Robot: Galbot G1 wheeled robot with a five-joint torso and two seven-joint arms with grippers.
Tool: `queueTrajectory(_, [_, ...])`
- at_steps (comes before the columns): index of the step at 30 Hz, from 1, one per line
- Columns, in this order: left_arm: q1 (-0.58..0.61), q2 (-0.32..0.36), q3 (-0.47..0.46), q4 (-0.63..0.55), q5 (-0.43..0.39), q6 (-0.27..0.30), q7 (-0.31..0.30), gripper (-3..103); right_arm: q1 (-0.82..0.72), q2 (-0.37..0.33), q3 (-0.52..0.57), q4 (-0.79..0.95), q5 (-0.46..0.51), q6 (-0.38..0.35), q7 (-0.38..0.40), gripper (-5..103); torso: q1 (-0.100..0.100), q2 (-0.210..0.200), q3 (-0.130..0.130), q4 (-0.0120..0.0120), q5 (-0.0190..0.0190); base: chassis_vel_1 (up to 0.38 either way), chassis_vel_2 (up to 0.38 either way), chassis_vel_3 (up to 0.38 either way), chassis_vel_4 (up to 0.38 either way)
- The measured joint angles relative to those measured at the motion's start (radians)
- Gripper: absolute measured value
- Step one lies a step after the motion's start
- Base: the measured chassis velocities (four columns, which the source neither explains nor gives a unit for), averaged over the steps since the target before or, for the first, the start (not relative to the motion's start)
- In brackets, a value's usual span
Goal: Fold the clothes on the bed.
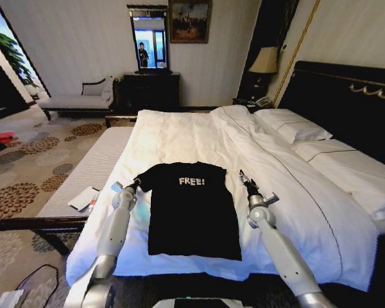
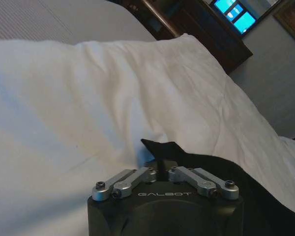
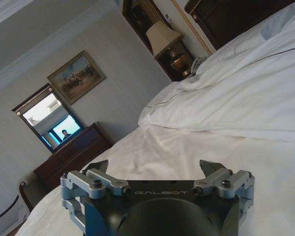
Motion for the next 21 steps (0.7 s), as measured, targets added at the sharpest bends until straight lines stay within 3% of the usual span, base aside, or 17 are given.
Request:
queueTrajectory(10, [-0.014, 0.025, 0.057, -0.059, -0.018, 0.000, 0.005, 0, 0.001, 0.024, -0.002, -0.014, -0.015, 0.002, 0.001, 100, 0.000, 0.000, 0.000, 0.0001, 0.0000, 0.000, 0.000, 0.000, 0.000])
queueTrajectory(21, [-0.068, -0.015, 0.182, -0.110, -0.015, -0.007, 0.011, 0, 0.007, 0.030, -0.002, -0.033, -0.023, 0.003, 0.001, 100, 0.000, 0.000, 0.000, -0.0001, 0.0001, 0.000, 0.000, 0.000, 0.000])
